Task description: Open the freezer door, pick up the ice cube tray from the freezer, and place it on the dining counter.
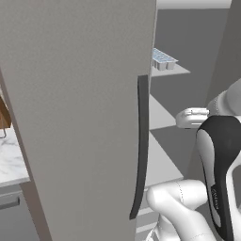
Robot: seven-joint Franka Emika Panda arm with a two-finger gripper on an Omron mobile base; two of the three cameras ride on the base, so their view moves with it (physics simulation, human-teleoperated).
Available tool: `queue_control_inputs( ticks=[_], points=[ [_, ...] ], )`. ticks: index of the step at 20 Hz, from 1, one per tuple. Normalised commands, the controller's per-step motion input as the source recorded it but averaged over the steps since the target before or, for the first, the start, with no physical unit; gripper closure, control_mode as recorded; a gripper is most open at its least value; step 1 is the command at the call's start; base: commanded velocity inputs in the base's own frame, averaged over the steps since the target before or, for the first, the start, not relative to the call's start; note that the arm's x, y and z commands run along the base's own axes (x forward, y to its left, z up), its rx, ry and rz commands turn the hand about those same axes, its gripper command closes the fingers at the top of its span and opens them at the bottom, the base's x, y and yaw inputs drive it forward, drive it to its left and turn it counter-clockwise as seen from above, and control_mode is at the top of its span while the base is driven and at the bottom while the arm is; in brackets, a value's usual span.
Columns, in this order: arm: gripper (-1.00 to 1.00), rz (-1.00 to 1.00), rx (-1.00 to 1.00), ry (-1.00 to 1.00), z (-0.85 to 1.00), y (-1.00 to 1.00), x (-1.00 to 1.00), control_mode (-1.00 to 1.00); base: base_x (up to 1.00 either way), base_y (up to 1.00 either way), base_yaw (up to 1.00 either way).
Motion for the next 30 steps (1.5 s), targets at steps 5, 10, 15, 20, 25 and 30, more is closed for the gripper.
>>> queue_control_inputs(
  ticks=[5,10,15,20,25,30],
  points=[
    [-1.00,0.00,0.00,0.00,0.00,0.00,0.00,1.00,0.53,-0.07,-0.12],
    [-1.00,0.00,0.00,0.00,0.00,0.00,0.00,1.00,0.45,-0.04,-0.11],
    [-1.00,0.00,0.00,0.00,0.00,0.00,0.00,1.00,0.12,-0.01,-0.04],
    [-1.00,0.00,0.00,0.00,0.00,0.00,0.00,1.00,0.00,0.00,0.00],
    [-1.00,0.00,0.00,0.00,0.00,0.00,0.00,1.00,0.00,0.00,0.00],
    [-1.00,0.00,0.00,0.00,0.00,0.00,0.04,-1.00,0.05,0.00,0.00]
  ],
)
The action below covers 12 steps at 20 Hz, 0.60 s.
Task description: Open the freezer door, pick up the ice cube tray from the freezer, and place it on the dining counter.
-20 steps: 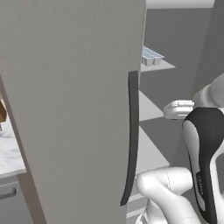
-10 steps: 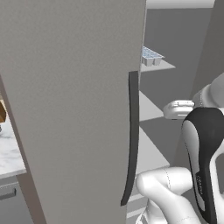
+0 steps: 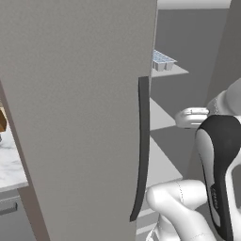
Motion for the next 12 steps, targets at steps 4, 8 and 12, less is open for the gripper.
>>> queue_control_inputs(
  ticks=[4,8,12],
  points=[
    [-1.00,-0.06,0.01,-0.03,0.00,0.01,0.09,-1.00,0.00,0.00,0.00],
    [-1.00,-0.11,0.07,-0.12,0.01,0.11,0.00,-1.00,0.00,0.00,0.00],
    [-1.00,-0.16,0.16,-0.16,0.10,0.04,0.00,-1.00,0.00,0.00,0.00]
  ],
)
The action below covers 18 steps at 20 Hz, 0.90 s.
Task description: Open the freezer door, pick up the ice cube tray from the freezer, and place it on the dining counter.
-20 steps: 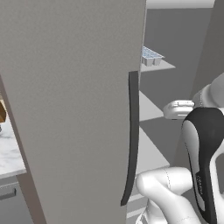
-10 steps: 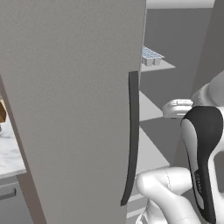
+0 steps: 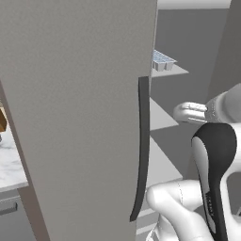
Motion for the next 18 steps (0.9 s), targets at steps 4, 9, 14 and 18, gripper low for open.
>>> queue_control_inputs(
  ticks=[4,9,14,18],
  points=[
    [-1.00,-0.14,0.33,-0.06,0.24,-0.02,0.00,-1.00,0.00,0.00,0.00],
    [-1.00,-0.13,0.39,0.00,0.37,-0.08,0.00,-1.00,0.00,0.00,0.00],
    [-1.00,-0.19,0.36,0.00,0.26,-0.01,0.00,-1.00,0.00,0.00,0.00],
    [-1.00,-0.26,0.22,0.00,0.07,0.00,0.03,-1.00,0.00,0.00,0.00]
  ],
)
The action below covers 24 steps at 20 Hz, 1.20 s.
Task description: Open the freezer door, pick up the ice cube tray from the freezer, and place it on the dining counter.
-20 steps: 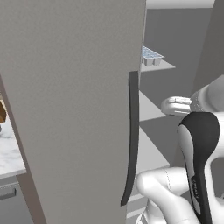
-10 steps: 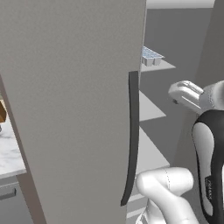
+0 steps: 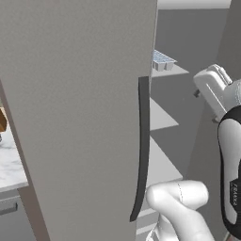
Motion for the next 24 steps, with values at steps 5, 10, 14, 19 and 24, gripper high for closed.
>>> queue_control_inputs(
  ticks=[5,10,14,19,24],
  points=[
    [-1.00,-0.26,0.15,-0.05,0.00,-0.01,0.19,-1.00,0.00,0.00,0.00],
    [-1.00,-0.23,0.07,-0.07,0.00,-0.05,0.10,-1.00,0.00,0.00,0.00],
    [-1.00,-0.16,0.06,-0.06,0.00,-0.33,0.06,-1.00,0.00,0.00,0.00],
    [-1.00,-0.11,0.12,-0.01,0.09,-0.35,0.08,-1.00,0.00,0.00,0.00],
    [-1.00,-0.06,0.06,0.00,0.11,-0.24,0.17,-1.00,0.00,0.00,0.00]
  ],
)
